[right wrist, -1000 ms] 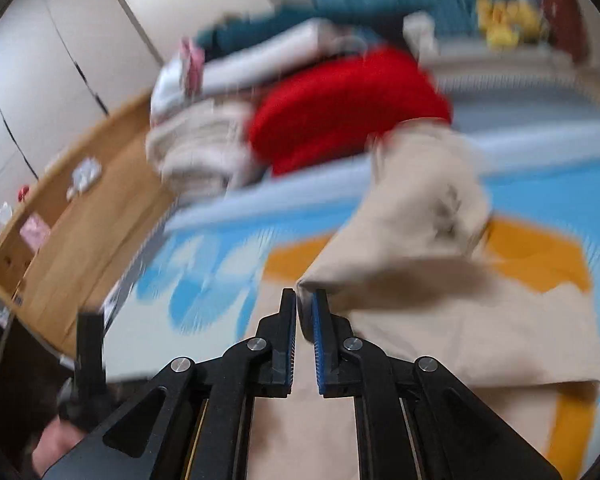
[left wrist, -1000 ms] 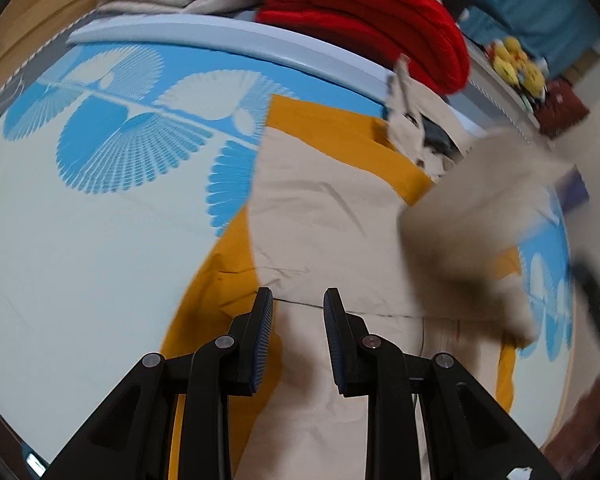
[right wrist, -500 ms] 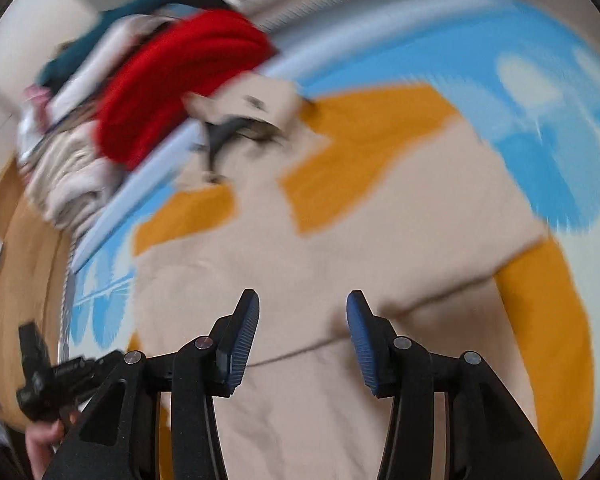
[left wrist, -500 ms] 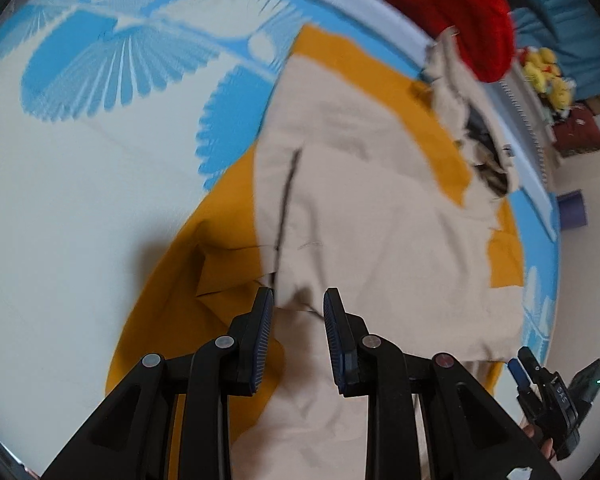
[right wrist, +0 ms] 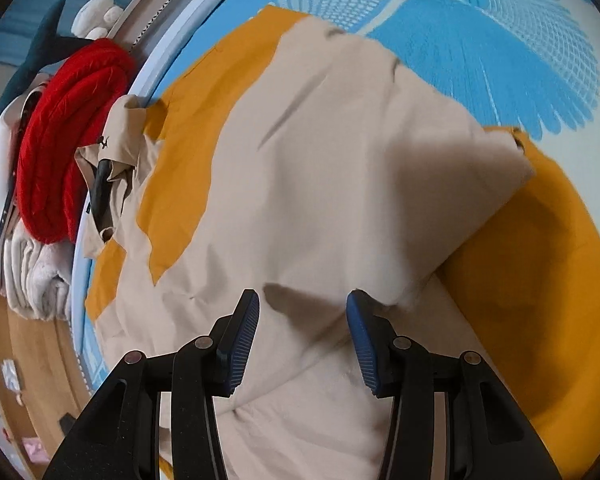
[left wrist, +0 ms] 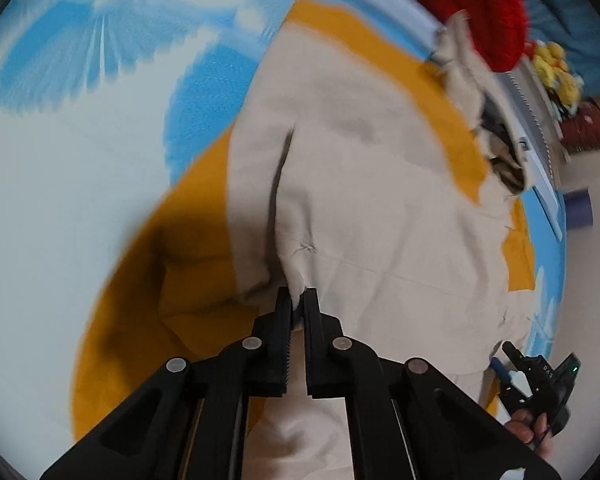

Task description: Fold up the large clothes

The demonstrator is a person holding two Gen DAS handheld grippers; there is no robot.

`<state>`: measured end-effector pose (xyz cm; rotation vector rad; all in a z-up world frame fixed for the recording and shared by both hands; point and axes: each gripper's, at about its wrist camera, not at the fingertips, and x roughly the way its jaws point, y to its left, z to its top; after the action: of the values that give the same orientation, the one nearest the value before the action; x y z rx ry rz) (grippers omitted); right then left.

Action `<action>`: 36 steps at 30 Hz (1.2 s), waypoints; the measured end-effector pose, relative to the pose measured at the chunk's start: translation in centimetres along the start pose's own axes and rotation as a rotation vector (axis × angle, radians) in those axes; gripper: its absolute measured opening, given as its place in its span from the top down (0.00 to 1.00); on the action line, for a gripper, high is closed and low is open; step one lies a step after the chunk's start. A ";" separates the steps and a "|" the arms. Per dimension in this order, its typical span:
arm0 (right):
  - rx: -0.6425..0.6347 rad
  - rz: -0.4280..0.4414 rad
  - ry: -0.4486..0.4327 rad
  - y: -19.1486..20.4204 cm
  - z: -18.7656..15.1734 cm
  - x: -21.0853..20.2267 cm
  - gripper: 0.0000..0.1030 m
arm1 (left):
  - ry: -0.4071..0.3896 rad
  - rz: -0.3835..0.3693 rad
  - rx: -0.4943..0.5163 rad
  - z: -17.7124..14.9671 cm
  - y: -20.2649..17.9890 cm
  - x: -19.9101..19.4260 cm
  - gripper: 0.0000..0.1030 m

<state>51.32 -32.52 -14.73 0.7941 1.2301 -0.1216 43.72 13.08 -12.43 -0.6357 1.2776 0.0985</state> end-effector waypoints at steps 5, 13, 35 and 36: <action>-0.001 0.034 -0.003 0.8 -0.5 -0.5 0.90 | -0.237 0.015 0.087 0.9 -1.8 -5.5 0.99; -0.163 -0.134 -0.187 3.9 -2.1 -5.2 0.88 | -0.167 0.094 -0.026 1.2 0.5 -3.6 0.86; -0.391 -0.274 -0.177 5.8 -1.2 -3.7 0.59 | -0.137 0.272 0.198 -0.3 -4.7 -1.7 0.67; -0.439 -0.279 -0.225 6.9 -1.5 -4.7 0.59 | -0.180 0.268 0.220 -0.4 -5.5 -2.8 0.64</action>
<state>51.81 -28.17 -7.50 0.2184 1.0941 -0.1561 44.70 9.11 -7.82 -0.2579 1.1738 0.2277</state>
